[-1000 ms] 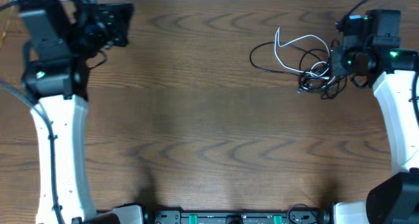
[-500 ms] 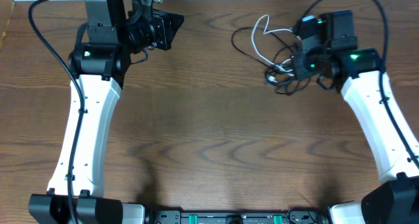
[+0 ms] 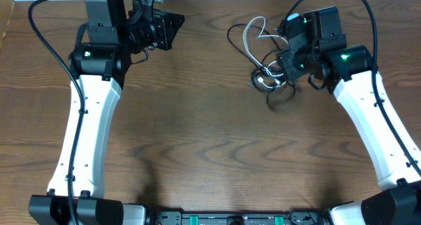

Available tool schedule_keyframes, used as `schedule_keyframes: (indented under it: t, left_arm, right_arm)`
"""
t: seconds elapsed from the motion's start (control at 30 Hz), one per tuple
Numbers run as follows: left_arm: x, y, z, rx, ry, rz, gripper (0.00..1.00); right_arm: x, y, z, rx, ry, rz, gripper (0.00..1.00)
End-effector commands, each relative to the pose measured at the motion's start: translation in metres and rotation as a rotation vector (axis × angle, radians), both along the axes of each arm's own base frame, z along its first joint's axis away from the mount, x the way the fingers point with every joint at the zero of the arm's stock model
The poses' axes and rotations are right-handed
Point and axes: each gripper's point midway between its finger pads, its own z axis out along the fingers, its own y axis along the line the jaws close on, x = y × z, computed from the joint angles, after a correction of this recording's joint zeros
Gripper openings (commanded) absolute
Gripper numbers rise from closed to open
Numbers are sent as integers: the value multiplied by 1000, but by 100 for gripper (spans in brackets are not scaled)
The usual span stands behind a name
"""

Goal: Untangle cables

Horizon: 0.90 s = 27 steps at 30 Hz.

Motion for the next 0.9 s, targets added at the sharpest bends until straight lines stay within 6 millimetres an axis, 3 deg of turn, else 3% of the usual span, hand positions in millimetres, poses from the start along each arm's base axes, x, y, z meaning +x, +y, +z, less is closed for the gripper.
schedule_keyframes:
  t: [0.0,0.23,0.4,0.67,0.87]
  left_arm:
    - [0,-18,-2,6,-4,-51,14]
    - [-1,-70,-44,19,90,-163,15]
    - [-3,-106,-80,35,161,-236,14]
    - [-9,-142,-121,54,233,-311,15]
    - [-10,-157,-170,74,331,-341,15]
  right_arm:
    - [4,2,12,-6,-34,8,99]
    - [7,-8,11,-52,-45,-28,99]
    - [7,-14,10,-76,-44,-46,93]
    - [10,-39,8,-115,-37,-103,91]
    - [13,-47,10,-113,-47,-123,91]
